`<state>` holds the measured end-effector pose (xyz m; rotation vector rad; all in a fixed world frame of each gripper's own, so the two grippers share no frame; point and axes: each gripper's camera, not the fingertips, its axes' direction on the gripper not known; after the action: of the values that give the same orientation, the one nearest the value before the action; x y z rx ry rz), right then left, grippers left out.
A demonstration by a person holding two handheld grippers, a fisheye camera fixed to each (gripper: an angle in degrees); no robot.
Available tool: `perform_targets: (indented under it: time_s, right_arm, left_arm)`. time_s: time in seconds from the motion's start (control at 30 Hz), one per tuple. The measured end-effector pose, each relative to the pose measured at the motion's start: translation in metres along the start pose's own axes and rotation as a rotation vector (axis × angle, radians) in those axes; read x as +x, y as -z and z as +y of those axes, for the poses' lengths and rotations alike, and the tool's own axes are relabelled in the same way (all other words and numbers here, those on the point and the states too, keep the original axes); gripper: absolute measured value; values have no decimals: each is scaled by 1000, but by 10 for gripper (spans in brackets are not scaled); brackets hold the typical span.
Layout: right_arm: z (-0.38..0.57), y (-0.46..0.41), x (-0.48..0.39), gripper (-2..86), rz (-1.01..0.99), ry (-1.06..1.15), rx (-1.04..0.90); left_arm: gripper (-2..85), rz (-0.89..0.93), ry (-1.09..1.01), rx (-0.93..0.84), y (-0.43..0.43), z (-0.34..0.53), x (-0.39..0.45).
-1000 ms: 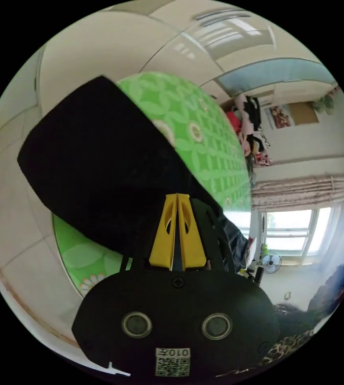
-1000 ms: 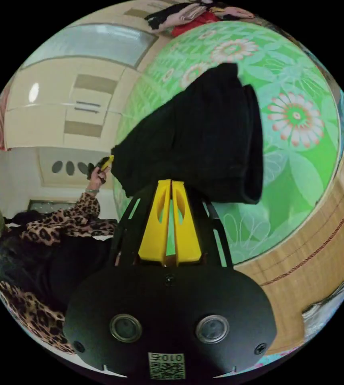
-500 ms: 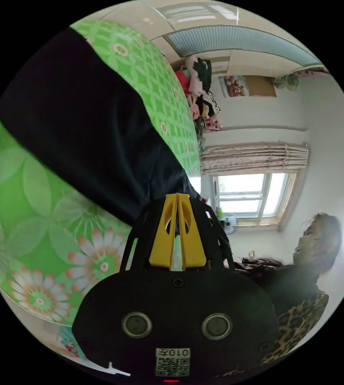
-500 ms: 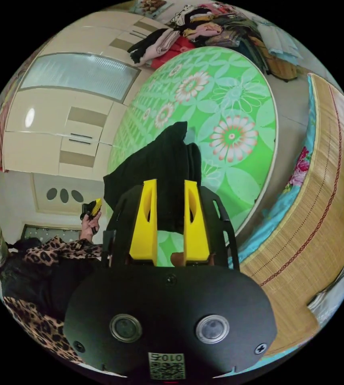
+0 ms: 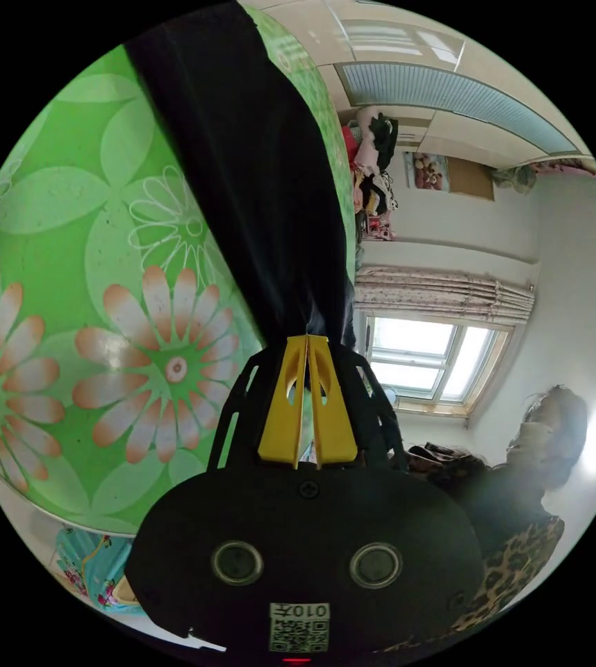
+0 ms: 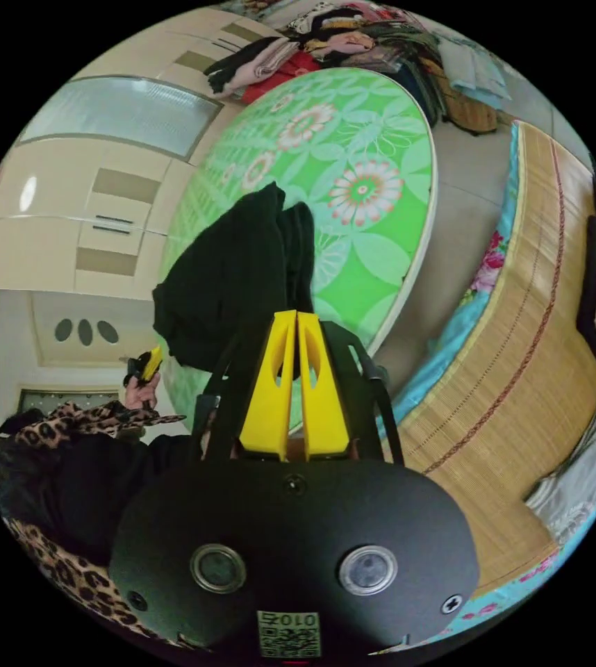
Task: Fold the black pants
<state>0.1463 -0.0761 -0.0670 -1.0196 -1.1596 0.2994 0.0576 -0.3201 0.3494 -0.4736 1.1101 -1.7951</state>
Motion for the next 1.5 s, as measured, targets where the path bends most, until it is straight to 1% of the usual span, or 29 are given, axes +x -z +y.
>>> perform_targets:
  time_s: [0.03, 0.13, 0.23, 0.33, 0.53, 0.8, 0.9, 1.03, 1.1, 1.17, 1.23, 1.3, 1.37, 1.4, 1.43, 1.47, 1.5]
  right_arm:
    - [2, 3, 3, 49, -58, 9, 34]
    - [4, 6, 15, 77, -90, -25, 65]
    - [4, 4, 23, 93, -123, -31, 55]
    - [0, -4, 25, 101, -142, -21, 16]
    - [-8, -7, 36, 90, -176, -24, -11]
    - [-6, -7, 45, 87, -204, -26, -1]
    - [-5, -8, 47, 84, -214, -30, 6]
    - [-5, -13, 45, 60, -216, -22, -13]
    - [-3, -11, 37, 48, -183, 17, -40]
    - [3, -5, 29, 44, -145, 51, -49]
    - [10, -7, 28, 44, -86, 51, -98]
    - [14, -8, 29, 47, -106, 67, -99]
    - [17, 0, 31, 54, -110, 47, -58]
    - [20, 10, 36, 61, -106, 3, 16]
    - [22, 19, 43, 78, -123, -36, 81]
    - [22, 22, 46, 86, -135, -43, 100]
    - [20, 25, 49, 99, -158, -43, 124]
  left_arm:
    - [-1, -23, -7, -4, -2, 4, 4]
    - [-1, -86, 9, 36, -1, 15, 7]
    - [1, -79, 48, 87, 0, 24, 6]
    - [2, -45, 36, 75, -13, 29, 11]
    - [5, -2, 32, 39, -51, 31, 15]
    - [8, -43, 126, 127, -57, 44, 16]
    - [7, -9, 156, 159, -53, 50, 11]
    - [2, -25, 167, 72, -71, 48, 5]
    - [0, -41, 145, 61, -75, 50, 8]
    - [-1, -136, 122, 59, -70, 55, 17]
    - [-1, -208, 117, 54, -62, 59, 21]
    - [-1, -188, 94, 39, -58, 61, 27]
    - [-1, -136, -21, -44, -68, 57, 50]
    - [-1, -144, -50, -69, -73, 55, 57]
    - [-1, -164, -123, -103, -83, 51, 72]
    - [-1, -196, -184, -128, -95, 47, 84]
    - [-1, -216, -197, -141, -102, 45, 87]
